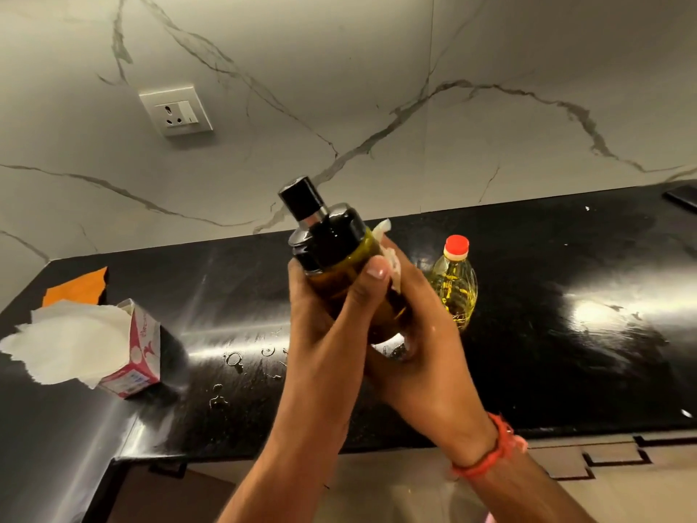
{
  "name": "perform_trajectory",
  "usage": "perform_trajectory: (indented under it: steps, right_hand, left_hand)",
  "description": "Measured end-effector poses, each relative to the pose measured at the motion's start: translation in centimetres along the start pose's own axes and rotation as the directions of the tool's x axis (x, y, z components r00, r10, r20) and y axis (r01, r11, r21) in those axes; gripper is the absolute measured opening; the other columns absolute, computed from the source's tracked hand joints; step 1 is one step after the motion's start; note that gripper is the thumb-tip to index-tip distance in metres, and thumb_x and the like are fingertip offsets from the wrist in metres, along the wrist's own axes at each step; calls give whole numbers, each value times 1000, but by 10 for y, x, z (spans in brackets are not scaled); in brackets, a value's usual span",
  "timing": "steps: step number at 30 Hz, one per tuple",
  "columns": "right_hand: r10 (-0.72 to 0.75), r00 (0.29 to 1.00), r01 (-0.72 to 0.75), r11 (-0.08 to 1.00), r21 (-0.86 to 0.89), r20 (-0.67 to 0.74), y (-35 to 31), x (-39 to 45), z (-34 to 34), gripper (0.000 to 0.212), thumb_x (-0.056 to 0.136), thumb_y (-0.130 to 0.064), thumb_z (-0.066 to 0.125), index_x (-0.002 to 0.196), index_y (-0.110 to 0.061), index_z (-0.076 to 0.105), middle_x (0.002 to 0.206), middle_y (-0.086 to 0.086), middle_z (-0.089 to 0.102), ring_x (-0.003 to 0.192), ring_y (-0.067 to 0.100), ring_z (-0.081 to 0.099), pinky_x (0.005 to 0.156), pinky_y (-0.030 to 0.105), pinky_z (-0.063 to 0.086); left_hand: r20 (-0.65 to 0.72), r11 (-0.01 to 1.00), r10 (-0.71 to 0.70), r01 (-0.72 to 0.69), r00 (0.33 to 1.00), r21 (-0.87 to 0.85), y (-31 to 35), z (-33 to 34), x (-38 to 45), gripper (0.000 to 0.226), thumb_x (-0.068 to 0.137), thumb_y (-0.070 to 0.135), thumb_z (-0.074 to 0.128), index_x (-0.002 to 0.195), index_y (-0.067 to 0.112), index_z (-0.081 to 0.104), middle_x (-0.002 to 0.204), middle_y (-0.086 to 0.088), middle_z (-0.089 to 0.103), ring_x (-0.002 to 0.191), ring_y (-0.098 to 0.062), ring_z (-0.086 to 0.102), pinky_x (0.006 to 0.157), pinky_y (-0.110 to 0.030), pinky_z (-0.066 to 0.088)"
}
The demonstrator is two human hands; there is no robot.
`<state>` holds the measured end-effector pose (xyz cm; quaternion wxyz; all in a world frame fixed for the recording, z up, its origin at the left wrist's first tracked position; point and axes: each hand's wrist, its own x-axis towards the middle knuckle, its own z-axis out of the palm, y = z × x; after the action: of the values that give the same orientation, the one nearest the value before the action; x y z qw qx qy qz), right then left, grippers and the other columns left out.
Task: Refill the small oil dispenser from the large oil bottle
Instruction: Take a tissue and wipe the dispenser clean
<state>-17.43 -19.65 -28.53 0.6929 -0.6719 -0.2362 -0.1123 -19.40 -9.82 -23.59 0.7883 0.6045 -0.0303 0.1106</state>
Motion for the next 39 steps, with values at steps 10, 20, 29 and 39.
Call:
perform_trajectory:
  steps: [10, 20, 29, 39]
  right_hand:
    - [47, 999, -51, 975, 217, 25, -4, -3, -5, 65, 71, 10, 87, 131, 1, 61, 117, 12, 74, 111, 28, 73, 92, 47, 60]
    - [-1, 983, -4, 1000, -29, -185, 9, -28, 3, 58, 83, -23, 84, 136, -14, 61, 130, 4, 67, 121, 23, 66, 98, 44, 56]
    - [10, 979, -36, 991, -129, -202, 5, -52, -23, 17, 96, -4, 64, 110, -7, 74, 102, 5, 71, 97, 20, 70, 81, 32, 59]
    - [10, 974, -23, 998, -53, -228, -3, -43, -14, 13, 96, -4, 68, 107, -2, 73, 95, 10, 73, 88, 21, 72, 77, 32, 58]
  left_hand:
    - [220, 998, -28, 38, 975, -42, 4, -23, 22, 52, 68, 21, 85, 118, 27, 71, 136, -5, 67, 125, -23, 65, 94, -40, 58]
    - [-74, 996, 6, 0, 997, 84, -8, -8, 11, 45, 69, 12, 81, 112, 5, 69, 105, -10, 77, 95, -29, 76, 80, -45, 63]
    - [-100, 997, -39, 44, 994, 57, -19, -13, -12, 46, 65, 23, 82, 107, 8, 69, 97, -7, 75, 87, -20, 73, 78, -37, 61]
    - [-121, 999, -22, 28, 992, 43, -25, -11, -21, 39, 79, 7, 78, 111, -7, 61, 86, -11, 71, 72, -24, 70, 64, -34, 58]
